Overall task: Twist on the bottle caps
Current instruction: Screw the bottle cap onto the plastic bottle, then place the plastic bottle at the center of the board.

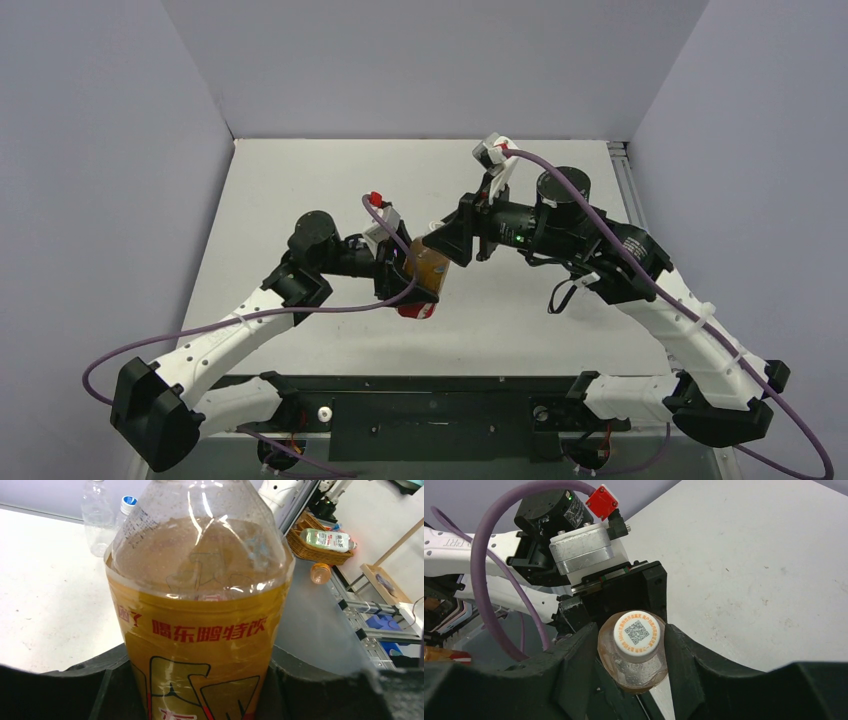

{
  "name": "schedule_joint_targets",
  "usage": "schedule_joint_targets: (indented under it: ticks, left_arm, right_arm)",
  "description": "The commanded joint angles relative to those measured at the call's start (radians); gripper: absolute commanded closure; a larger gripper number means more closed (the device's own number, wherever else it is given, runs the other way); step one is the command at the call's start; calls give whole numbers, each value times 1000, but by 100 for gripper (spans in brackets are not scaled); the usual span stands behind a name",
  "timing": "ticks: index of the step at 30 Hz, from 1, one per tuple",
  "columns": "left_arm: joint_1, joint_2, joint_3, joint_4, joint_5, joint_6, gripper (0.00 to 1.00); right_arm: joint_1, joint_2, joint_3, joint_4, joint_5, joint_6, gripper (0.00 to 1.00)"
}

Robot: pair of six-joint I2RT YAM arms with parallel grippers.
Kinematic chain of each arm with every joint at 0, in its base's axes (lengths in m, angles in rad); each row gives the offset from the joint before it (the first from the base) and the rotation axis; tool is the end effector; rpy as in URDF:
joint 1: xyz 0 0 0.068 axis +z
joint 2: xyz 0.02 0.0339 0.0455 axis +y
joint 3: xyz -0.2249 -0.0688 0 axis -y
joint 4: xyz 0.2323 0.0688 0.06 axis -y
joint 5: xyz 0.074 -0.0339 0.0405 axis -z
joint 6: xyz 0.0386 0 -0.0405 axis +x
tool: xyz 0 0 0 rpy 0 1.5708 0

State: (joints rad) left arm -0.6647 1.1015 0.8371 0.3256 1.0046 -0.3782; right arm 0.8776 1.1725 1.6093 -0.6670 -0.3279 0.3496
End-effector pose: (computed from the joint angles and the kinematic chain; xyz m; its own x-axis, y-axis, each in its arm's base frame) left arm 0.1788 -0.1815 0.3171 -0.3223 0.0009 -0.9467 0.9414 -0.1044 -0.3206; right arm 0.1345 0.1814 0.4482 -0.4550 -0.0403 -0.8896 -0.8225 0.4019 0.4025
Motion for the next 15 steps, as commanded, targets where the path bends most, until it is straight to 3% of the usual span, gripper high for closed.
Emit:
schedule_joint_targets:
  ticks: [1, 8, 12, 15]
  left_arm:
    - [5, -10, -10, 75, 61, -28, 100]
    - [4, -4, -13, 37, 9, 3, 100]
    - [-21, -9, 14, -73, -149, 95, 100]
    - [-70, -10, 37, -166, -379, 196, 100]
  right_arm:
    - [3, -11, 2, 56, -56, -17, 57]
    - [27, 1, 1, 80, -5, 32, 77]
    - [90, 37, 46, 29, 162, 77, 96]
    - [132, 100, 125, -78, 415, 153, 100]
